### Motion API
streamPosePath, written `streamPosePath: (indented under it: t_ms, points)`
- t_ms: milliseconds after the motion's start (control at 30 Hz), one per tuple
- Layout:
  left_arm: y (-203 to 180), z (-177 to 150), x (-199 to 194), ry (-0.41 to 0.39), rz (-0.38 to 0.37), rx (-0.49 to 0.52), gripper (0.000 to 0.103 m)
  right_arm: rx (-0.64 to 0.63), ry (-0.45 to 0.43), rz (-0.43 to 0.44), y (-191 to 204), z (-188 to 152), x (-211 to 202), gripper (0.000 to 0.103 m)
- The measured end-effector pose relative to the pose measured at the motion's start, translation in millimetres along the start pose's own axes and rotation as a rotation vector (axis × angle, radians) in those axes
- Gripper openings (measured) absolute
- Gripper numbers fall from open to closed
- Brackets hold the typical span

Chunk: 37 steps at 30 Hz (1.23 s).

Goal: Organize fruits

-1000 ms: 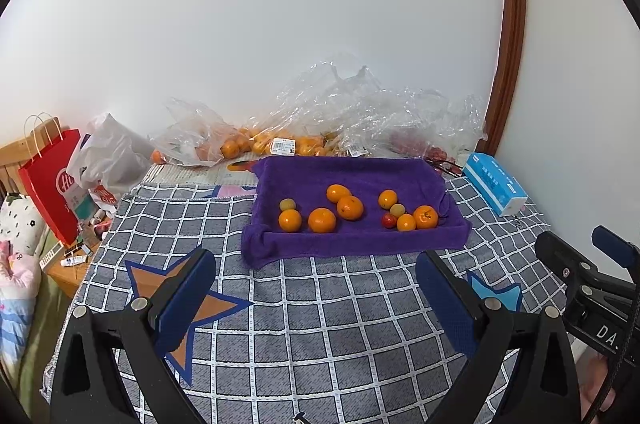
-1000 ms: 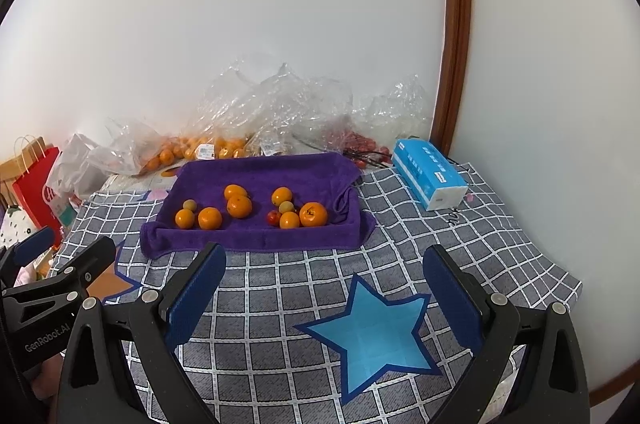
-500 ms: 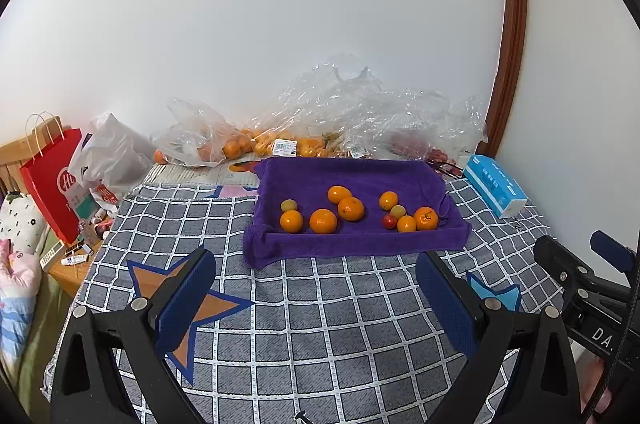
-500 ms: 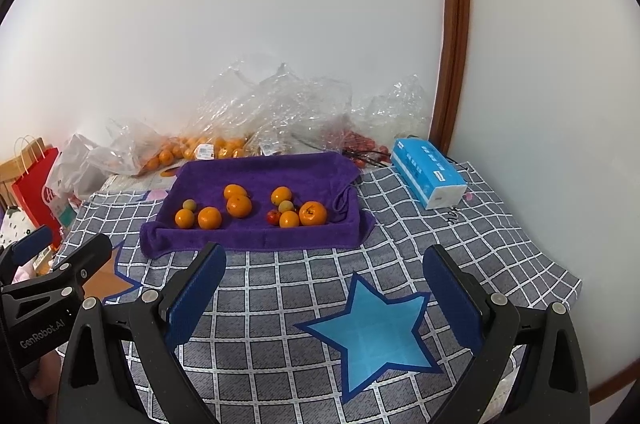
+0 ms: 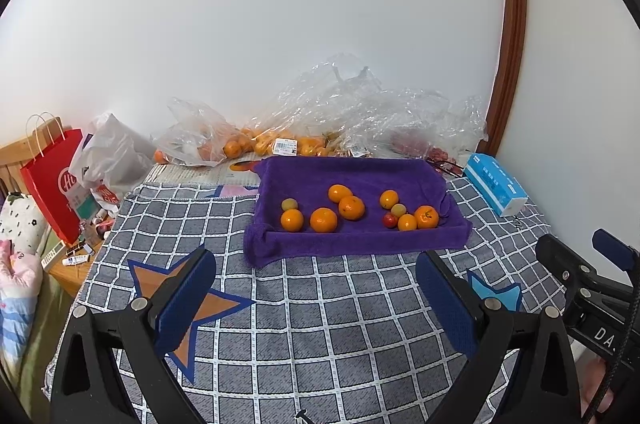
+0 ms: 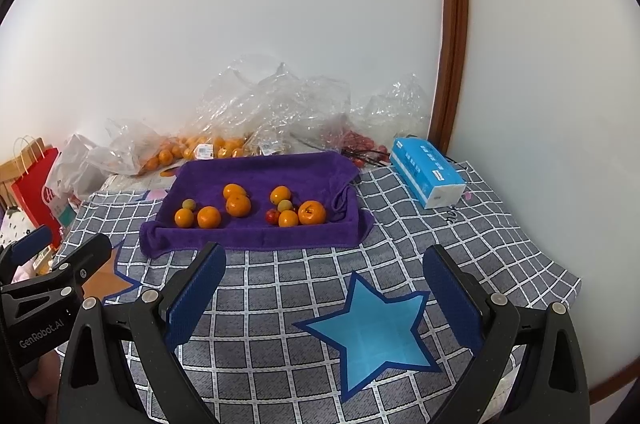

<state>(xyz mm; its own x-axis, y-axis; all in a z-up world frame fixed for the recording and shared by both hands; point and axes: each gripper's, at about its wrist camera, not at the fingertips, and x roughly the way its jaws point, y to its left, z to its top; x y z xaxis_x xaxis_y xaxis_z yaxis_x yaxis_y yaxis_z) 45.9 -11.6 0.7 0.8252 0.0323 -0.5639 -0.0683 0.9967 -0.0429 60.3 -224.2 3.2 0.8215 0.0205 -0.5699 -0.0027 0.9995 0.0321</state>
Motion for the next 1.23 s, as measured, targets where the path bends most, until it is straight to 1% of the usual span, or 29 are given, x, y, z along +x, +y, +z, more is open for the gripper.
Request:
streamPosePath:
  t_ms: [1233]
  points:
    - [2.6, 1.3, -0.9, 0.009, -0.002, 0.004, 0.101, 0.008, -0.007, 0.004, -2.1, 1.3, -4.5, 0.098]
